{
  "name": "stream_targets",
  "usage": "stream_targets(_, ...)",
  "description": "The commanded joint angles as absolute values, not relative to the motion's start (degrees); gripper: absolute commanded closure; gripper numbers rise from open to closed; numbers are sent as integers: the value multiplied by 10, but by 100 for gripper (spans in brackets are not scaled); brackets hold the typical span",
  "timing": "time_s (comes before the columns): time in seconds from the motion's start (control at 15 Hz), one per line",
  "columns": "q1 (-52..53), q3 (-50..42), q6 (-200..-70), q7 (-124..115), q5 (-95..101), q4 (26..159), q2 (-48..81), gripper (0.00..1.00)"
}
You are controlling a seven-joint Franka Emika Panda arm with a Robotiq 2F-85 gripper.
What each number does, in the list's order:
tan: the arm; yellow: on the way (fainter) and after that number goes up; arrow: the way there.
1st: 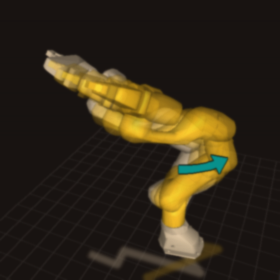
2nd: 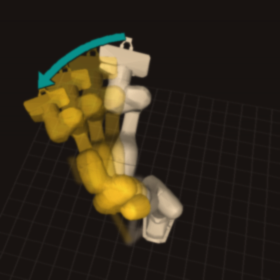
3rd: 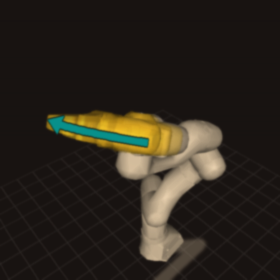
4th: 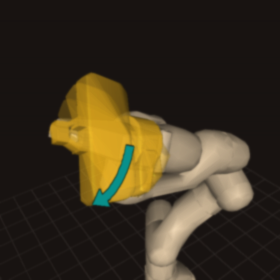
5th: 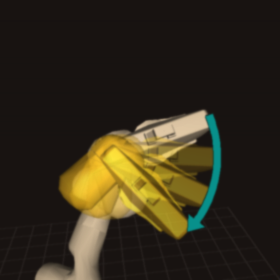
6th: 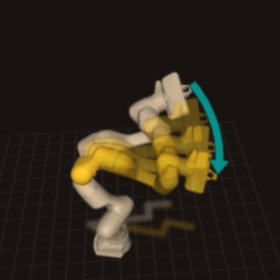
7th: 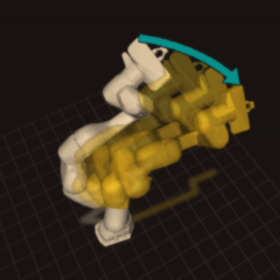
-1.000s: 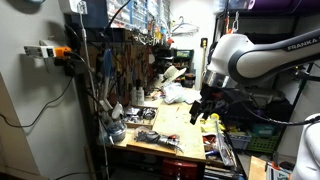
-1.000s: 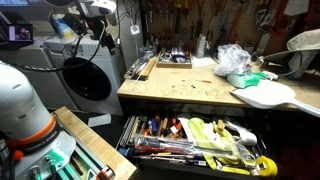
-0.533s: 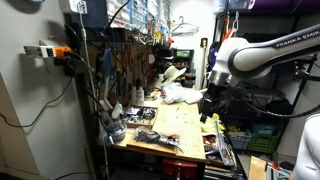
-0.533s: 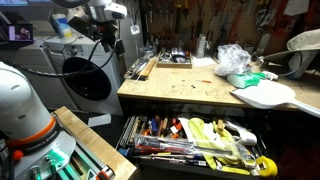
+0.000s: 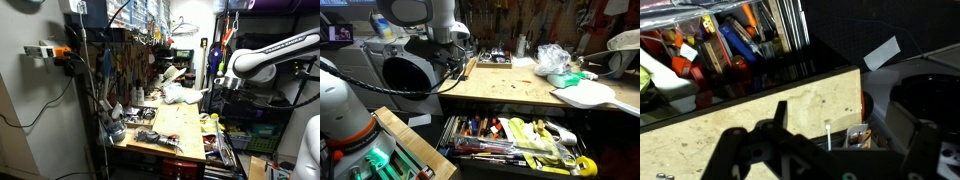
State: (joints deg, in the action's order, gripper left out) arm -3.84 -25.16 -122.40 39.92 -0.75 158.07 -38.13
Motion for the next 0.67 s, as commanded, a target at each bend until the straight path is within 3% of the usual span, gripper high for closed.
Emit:
stream_targets(0.0, -55, -304, -1263, 534, 9, 1580, -314, 0)
stream_targets(0.13, -68, -330, -1302, 606, 8, 1580, -264, 0)
stream_targets(0.2, -79, -289, -1265, 555, -17, 1581, -311, 0)
stream_targets(0.6, -87, -275, -1271, 564, -22, 1575, -297, 0)
